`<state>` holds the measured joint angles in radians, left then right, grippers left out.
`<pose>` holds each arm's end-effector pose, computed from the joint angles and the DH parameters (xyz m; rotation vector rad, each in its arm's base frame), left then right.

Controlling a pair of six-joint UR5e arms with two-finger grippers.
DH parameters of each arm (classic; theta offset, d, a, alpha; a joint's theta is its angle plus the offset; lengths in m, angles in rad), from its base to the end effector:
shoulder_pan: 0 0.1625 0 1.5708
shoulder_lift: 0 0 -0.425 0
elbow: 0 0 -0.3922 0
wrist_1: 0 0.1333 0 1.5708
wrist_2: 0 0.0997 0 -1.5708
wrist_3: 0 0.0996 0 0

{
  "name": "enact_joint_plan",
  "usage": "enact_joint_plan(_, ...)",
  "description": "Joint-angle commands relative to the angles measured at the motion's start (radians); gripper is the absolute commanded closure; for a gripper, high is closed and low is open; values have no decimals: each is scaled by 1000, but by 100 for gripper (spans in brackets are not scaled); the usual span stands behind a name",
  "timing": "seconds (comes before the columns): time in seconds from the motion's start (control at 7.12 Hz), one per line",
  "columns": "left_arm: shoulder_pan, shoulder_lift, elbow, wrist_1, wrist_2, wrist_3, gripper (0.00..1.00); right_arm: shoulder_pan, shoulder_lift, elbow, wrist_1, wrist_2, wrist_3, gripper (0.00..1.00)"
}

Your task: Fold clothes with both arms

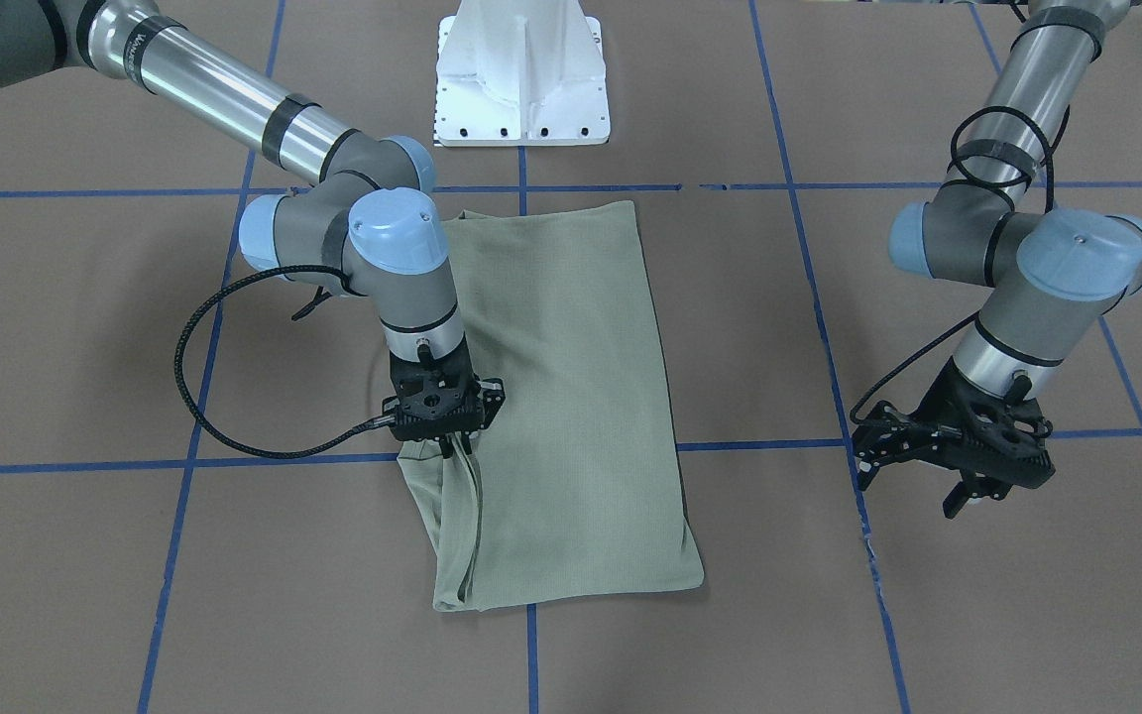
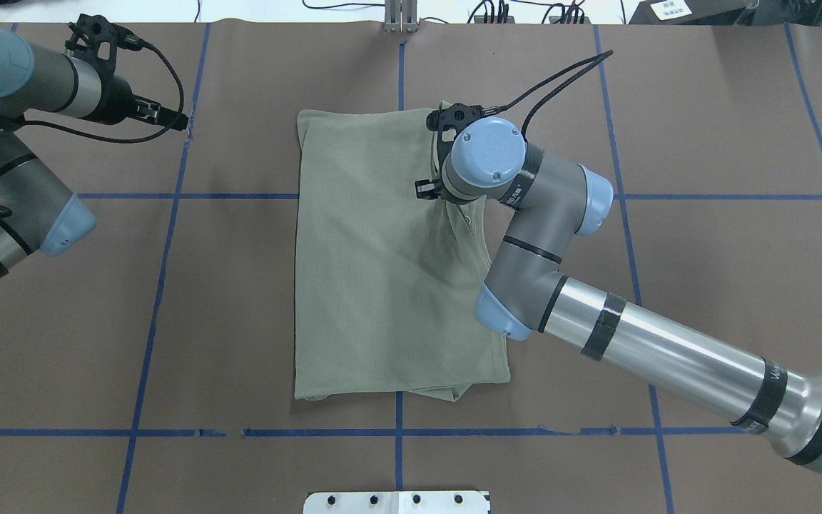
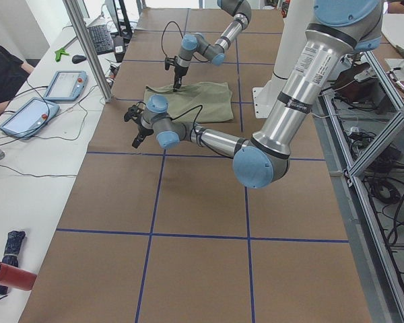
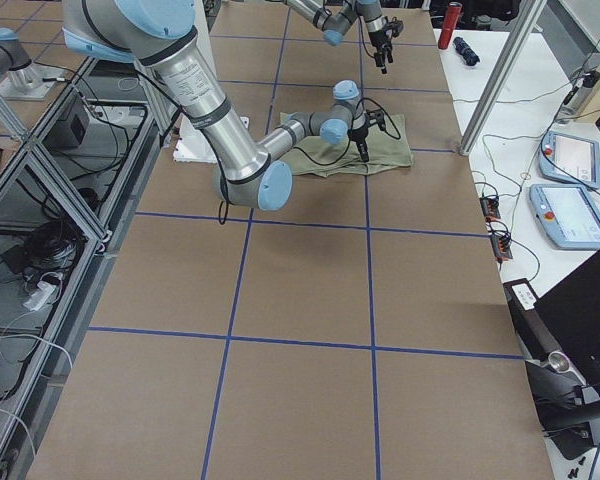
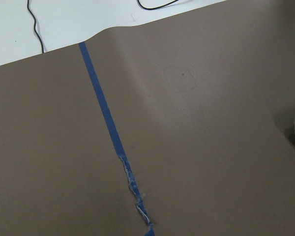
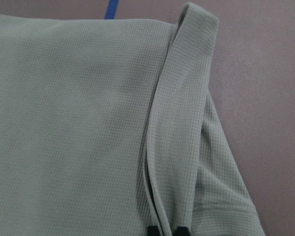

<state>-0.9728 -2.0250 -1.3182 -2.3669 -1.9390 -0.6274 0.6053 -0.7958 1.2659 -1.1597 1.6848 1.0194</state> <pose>0.3152 -0.6358 0.4325 0.6126 0.8424 0.1569 -0.5776 -0.5480 0.2745 0.3919 -0.7952 0.0001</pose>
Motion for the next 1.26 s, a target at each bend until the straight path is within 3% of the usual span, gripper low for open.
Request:
enact_joint_plan(0.0,0,5,-1,0,0,0,0,14,-12,10,-12,4,-2,100)
enact_joint_plan(0.42,0,6,-1,0,0,0,0,28,-135,116,-29,-7,-10,100)
enact_joint_plan(0.56,0,6,-1,0,0,0,0,21,-141,116,-29,-16,-13,1)
enact_joint_plan(1.12,2,6,-39,3,-18,-26,0,39,-109,157,-18,1,25,0)
